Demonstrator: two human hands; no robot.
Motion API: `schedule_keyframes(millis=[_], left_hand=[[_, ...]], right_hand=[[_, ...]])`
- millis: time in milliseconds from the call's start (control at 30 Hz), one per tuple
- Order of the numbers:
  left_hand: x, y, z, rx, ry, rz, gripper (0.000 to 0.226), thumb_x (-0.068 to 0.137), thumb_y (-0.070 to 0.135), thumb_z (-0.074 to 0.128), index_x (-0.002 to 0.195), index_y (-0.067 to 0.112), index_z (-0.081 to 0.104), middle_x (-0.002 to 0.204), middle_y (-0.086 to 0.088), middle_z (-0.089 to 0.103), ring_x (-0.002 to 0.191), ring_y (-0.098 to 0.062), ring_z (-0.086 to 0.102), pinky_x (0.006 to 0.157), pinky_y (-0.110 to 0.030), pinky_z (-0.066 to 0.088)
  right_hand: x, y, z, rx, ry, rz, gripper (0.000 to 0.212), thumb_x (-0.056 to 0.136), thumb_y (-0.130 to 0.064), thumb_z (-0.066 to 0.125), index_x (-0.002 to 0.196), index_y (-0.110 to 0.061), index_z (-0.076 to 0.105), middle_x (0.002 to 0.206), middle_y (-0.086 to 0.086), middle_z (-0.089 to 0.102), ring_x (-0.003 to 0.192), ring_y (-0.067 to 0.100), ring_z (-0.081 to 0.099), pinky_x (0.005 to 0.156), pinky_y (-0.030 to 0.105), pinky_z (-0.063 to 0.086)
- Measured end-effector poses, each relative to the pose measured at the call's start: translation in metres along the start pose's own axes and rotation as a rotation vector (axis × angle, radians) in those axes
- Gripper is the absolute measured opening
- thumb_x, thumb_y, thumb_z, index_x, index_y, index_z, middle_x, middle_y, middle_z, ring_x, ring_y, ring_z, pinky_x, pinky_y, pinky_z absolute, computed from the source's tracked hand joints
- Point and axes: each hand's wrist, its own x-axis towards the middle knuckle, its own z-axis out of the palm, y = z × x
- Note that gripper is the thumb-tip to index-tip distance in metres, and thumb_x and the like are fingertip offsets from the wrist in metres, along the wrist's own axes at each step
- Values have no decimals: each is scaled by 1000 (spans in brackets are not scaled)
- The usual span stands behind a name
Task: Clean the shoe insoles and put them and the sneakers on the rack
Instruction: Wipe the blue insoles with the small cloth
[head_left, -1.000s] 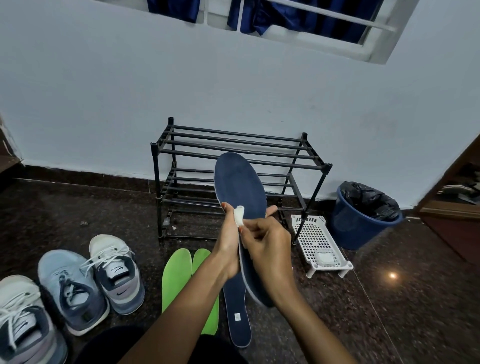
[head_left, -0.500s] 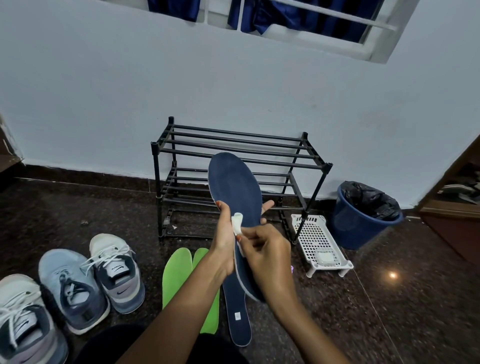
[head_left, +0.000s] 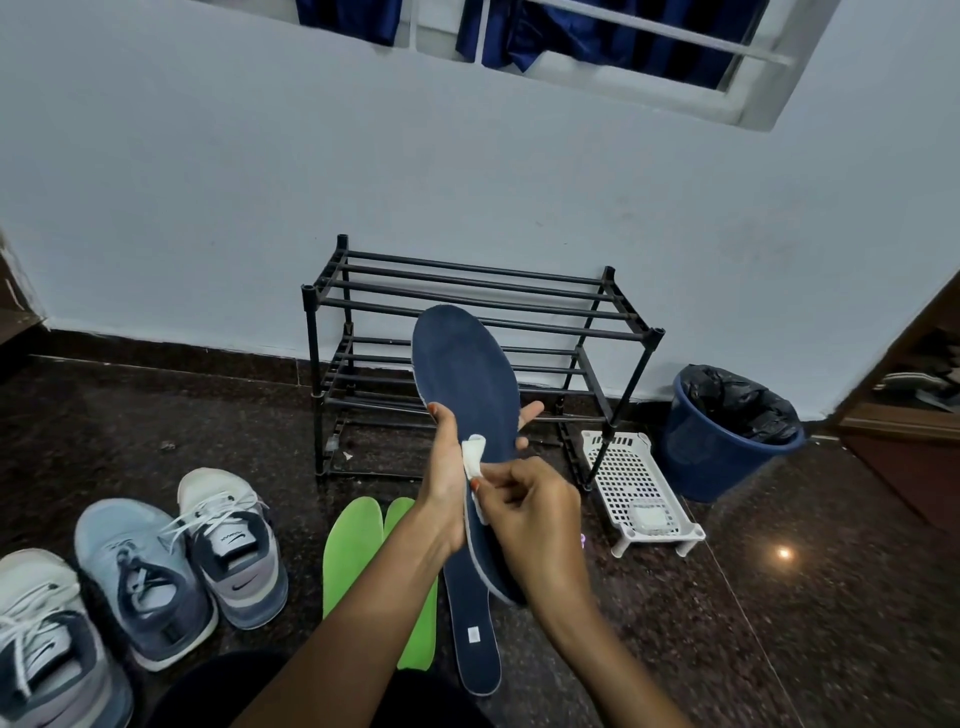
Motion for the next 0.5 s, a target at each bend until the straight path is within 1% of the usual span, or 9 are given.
schedule_keyframes(millis=[67, 100, 167, 233, 267, 333, 400, 467, 500], left_hand=[[-1, -1, 1, -2, -23, -10, 96, 82, 78, 7, 118, 11, 65, 79, -6, 62, 63, -14, 62, 64, -24, 52], [-1, -1, 2, 12, -35, -15, 97, 82, 78, 6, 121, 10, 63, 88, -8, 66, 72, -16, 66, 70, -26, 52], [-3, -2, 3, 52, -45, -27, 99, 81, 79, 4, 122, 10, 62, 106, -12, 69, 92, -20, 68, 81, -30, 50], [-3, -3, 2, 77, -48, -33, 100, 81, 79, 2, 121, 10, 62, 111, -13, 69, 99, -21, 67, 83, -31, 51], [-3, -3, 2, 79, -48, -32, 100, 81, 79, 2, 121, 10, 63, 108, -12, 70, 96, -20, 68, 81, -30, 51], [-2, -3, 0, 50, -33, -26, 100, 81, 79, 4, 118, 9, 65, 89, -7, 70, 77, -17, 68, 72, -27, 52], [-1, -1, -1, -20, -21, -24, 99, 81, 80, 6, 114, 10, 68, 75, -5, 62, 60, -13, 59, 62, -23, 50], [0, 0, -1, -46, -23, -12, 98, 81, 80, 8, 113, 10, 69, 72, -5, 58, 57, -11, 52, 60, -21, 48], [-1, 0, -1, -45, -26, -13, 99, 81, 80, 7, 115, 9, 68, 72, -4, 58, 57, -11, 52, 62, -21, 47]], right_hand=[[4, -1, 0, -30, 18, -18, 8, 78, -2, 67, 85, -4, 71, 78, 2, 62, 67, -5, 58, 68, 6, 44], [7, -1, 0, -41, 32, -22, 8, 79, -2, 67, 85, -4, 71, 78, 2, 62, 64, -2, 58, 70, 6, 44], [12, 0, -2, -45, 49, -4, 8, 81, -3, 65, 86, -5, 70, 81, 4, 63, 65, 0, 58, 68, 7, 44], [14, 1, -2, -38, 49, 17, 8, 82, -4, 64, 88, -6, 70, 84, 5, 64, 68, 1, 59, 65, 7, 45], [13, 1, -2, -38, 46, 22, 9, 82, -4, 64, 88, -6, 70, 84, 4, 64, 67, 1, 59, 66, 7, 45], [8, 0, -2, -24, 23, 24, 10, 80, -1, 66, 88, -5, 71, 79, 1, 62, 66, -2, 59, 66, 5, 44], [1, -1, -3, -4, -8, 19, 10, 78, -1, 67, 87, -4, 71, 73, -6, 60, 67, -9, 58, 70, 6, 45], [-3, 0, -3, -4, -12, 13, 9, 78, -2, 68, 86, -4, 71, 69, -11, 58, 66, -10, 58, 77, 12, 46], [-2, 1, -2, -6, -7, 10, 8, 77, -2, 69, 85, -3, 71, 69, -10, 58, 67, -9, 58, 75, 10, 46]])
